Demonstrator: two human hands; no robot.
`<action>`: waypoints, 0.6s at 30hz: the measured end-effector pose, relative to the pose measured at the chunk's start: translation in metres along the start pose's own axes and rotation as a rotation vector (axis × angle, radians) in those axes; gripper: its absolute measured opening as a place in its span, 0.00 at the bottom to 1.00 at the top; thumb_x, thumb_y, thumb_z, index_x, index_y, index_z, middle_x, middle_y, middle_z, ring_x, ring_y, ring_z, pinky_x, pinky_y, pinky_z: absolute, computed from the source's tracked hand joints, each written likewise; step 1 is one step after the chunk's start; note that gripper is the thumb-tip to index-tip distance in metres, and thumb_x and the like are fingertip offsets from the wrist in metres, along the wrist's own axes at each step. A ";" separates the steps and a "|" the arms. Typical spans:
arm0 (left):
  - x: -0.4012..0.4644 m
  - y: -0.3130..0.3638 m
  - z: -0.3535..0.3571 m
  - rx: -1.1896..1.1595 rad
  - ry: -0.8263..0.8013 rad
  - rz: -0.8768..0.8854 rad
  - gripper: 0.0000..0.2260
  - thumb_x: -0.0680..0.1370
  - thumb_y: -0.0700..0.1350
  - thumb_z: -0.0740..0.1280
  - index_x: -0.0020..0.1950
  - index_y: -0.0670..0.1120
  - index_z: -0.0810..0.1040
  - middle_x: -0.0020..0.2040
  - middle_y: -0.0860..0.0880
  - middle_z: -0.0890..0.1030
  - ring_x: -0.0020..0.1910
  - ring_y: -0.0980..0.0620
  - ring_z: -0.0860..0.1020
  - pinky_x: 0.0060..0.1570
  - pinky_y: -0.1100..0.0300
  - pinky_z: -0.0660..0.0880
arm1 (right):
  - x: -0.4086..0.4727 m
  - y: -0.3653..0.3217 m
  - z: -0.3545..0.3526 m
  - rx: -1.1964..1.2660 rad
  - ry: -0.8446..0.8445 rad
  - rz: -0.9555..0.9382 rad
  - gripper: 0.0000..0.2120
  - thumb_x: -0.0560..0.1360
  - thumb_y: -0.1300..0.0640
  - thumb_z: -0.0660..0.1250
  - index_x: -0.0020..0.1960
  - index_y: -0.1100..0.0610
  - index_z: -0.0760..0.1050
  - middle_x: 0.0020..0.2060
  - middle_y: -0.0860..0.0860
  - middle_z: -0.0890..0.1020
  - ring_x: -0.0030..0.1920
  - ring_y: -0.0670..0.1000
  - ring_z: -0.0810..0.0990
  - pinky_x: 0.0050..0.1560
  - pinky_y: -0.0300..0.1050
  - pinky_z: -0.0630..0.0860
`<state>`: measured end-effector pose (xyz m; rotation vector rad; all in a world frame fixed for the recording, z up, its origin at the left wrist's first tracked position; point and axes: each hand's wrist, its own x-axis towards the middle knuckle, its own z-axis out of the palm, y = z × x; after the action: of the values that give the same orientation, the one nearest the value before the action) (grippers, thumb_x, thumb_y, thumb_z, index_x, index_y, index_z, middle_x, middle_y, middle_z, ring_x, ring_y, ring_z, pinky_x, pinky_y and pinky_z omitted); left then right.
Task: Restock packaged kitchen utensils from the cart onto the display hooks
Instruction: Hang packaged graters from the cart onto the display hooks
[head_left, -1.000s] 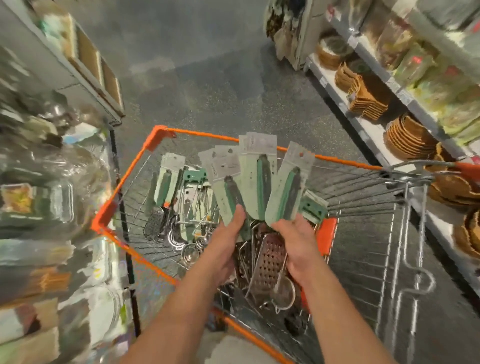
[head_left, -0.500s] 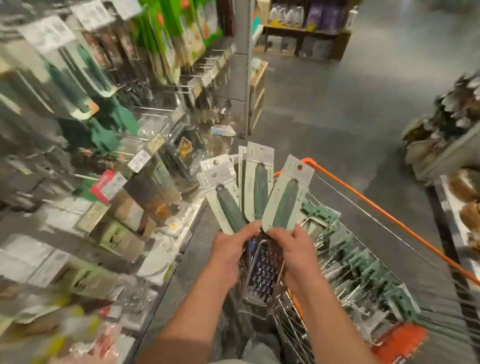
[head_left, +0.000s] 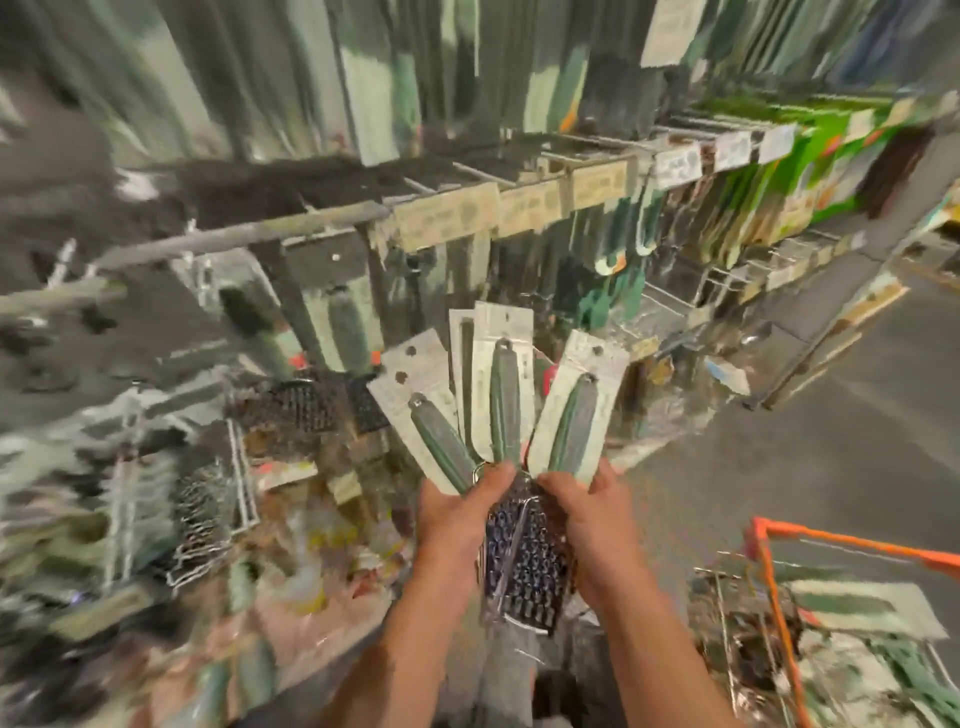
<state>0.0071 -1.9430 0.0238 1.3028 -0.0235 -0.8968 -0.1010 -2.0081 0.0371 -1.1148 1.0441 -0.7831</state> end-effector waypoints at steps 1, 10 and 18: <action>0.002 0.006 -0.008 -0.014 0.026 0.025 0.25 0.64 0.40 0.84 0.58 0.45 0.80 0.52 0.39 0.87 0.50 0.38 0.86 0.53 0.37 0.82 | 0.004 -0.002 0.012 -0.007 -0.055 -0.003 0.11 0.76 0.69 0.69 0.55 0.57 0.78 0.42 0.55 0.88 0.41 0.55 0.87 0.38 0.47 0.82; -0.007 0.016 -0.058 -0.071 0.223 0.136 0.22 0.70 0.35 0.80 0.59 0.50 0.79 0.43 0.57 0.88 0.40 0.62 0.85 0.34 0.69 0.78 | 0.023 0.008 0.066 -0.080 -0.395 0.060 0.12 0.75 0.70 0.69 0.56 0.61 0.77 0.45 0.65 0.85 0.43 0.66 0.84 0.49 0.65 0.81; -0.033 0.007 -0.061 -0.098 0.338 0.231 0.32 0.69 0.43 0.82 0.68 0.58 0.73 0.57 0.62 0.84 0.55 0.64 0.82 0.54 0.65 0.72 | 0.031 0.003 0.079 -0.077 -0.618 0.099 0.21 0.79 0.53 0.72 0.70 0.55 0.74 0.61 0.50 0.84 0.61 0.54 0.83 0.69 0.61 0.75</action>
<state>0.0183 -1.8744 0.0257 1.3153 0.1307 -0.4687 -0.0165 -2.0097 0.0336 -1.2503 0.6007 -0.2821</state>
